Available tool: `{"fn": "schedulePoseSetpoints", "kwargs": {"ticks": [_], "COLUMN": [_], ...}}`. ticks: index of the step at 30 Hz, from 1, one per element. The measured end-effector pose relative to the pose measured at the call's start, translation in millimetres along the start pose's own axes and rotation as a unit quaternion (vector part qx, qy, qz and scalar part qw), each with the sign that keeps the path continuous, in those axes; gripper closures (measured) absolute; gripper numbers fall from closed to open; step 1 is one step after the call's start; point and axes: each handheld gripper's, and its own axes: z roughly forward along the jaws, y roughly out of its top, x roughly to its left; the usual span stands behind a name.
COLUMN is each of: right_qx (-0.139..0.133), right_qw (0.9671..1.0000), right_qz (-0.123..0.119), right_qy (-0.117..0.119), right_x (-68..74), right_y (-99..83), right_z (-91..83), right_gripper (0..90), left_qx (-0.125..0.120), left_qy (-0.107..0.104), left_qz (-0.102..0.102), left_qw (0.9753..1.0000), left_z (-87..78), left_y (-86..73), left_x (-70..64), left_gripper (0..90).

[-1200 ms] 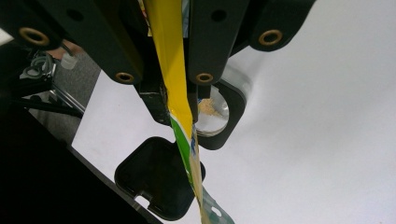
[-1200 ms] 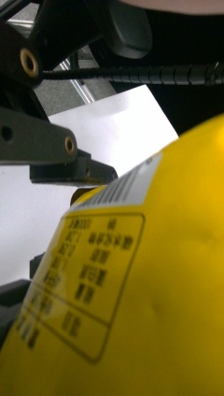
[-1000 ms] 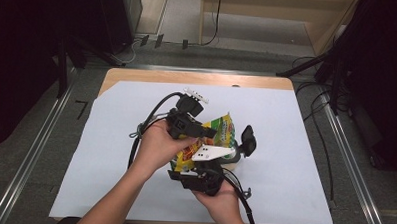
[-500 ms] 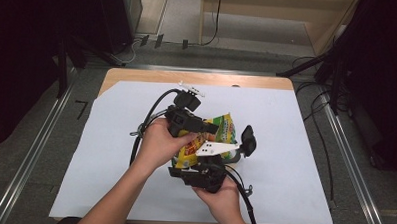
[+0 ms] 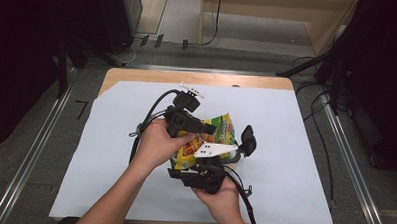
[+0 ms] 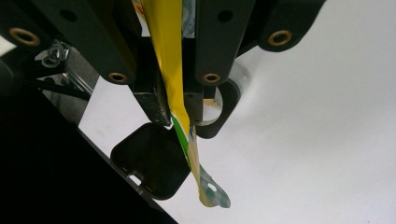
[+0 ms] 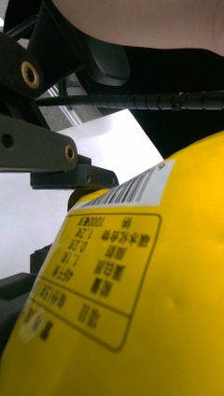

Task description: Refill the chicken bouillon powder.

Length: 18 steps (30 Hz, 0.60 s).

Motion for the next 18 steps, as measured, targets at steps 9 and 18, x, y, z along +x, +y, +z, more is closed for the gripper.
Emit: {"fn": "schedulePoseSetpoints", "kwargs": {"ticks": [9,18], "right_qx": [-0.003,-0.005], "right_qw": [1.0,1.0], "right_qz": [0.004,0.001], "right_qy": [0.003,-0.003], "right_x": [0.3,1.4], "right_y": [0.0,-0.7], "right_z": [-0.2,0.2], "right_gripper": [68.4,67.9], "left_qx": [0.001,0.0], "left_qy": [0.006,0.012], "left_qz": [0.009,0.016], "left_qw": [0.9999,0.9998], "left_z": [0.0,0.1], "left_y": [1.4,1.4], "left_x": [-2.9,-5.8], "left_gripper": [83.9,83.7]}}
